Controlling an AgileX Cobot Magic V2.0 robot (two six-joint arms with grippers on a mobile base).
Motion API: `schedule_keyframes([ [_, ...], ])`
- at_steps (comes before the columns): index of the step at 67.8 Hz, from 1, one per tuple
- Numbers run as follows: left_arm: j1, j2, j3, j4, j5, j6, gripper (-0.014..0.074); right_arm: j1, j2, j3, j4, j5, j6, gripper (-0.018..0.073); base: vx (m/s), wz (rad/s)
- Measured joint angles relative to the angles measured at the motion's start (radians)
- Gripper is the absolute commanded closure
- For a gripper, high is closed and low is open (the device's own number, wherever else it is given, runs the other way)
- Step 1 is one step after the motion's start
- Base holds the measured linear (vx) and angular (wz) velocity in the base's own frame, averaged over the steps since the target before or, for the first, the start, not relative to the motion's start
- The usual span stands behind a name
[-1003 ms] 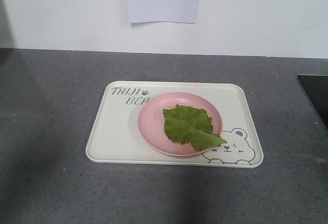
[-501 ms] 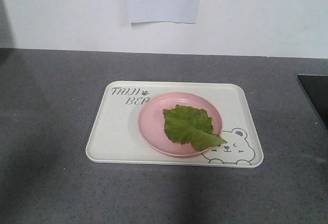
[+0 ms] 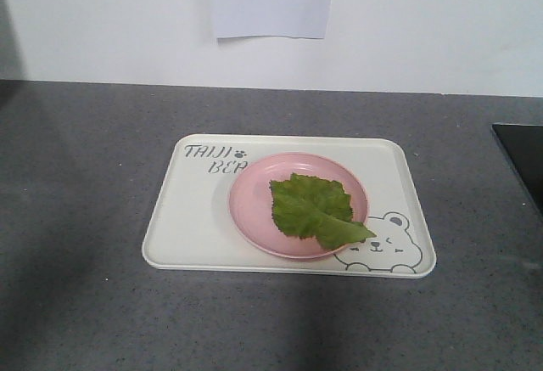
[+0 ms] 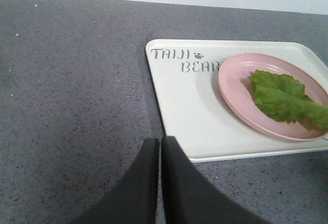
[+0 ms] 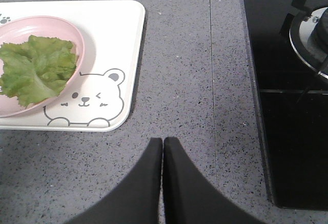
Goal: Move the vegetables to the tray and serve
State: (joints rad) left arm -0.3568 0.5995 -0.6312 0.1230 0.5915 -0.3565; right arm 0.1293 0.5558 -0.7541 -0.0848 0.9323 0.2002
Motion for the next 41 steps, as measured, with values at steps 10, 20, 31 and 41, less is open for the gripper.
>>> schedule_keyframes([
  [10, 0.000, -0.035, 0.078, 0.004, -0.148, 0.083, 0.0604, 0.000, 0.000, 0.000, 0.000, 0.000, 0.000, 0.0568, 0.00, 0.00],
  [20, 0.023, -0.122, 0.252, -0.047, -0.380, 0.202, 0.0604, 0.000, 0.000, 0.000, 0.000, 0.001, 0.000, 0.0568, 0.00, 0.00],
  [31, 0.105, -0.243, 0.450, -0.166, -0.586, 0.314, 0.0604, 0.000, 0.000, 0.000, 0.000, 0.001, 0.000, 0.0568, 0.00, 0.00],
  [41, 0.173, -0.360, 0.593, -0.178, -0.660, 0.339, 0.0604, 0.000, 0.000, 0.000, 0.000, 0.001, 0.000, 0.0568, 0.00, 0.00],
])
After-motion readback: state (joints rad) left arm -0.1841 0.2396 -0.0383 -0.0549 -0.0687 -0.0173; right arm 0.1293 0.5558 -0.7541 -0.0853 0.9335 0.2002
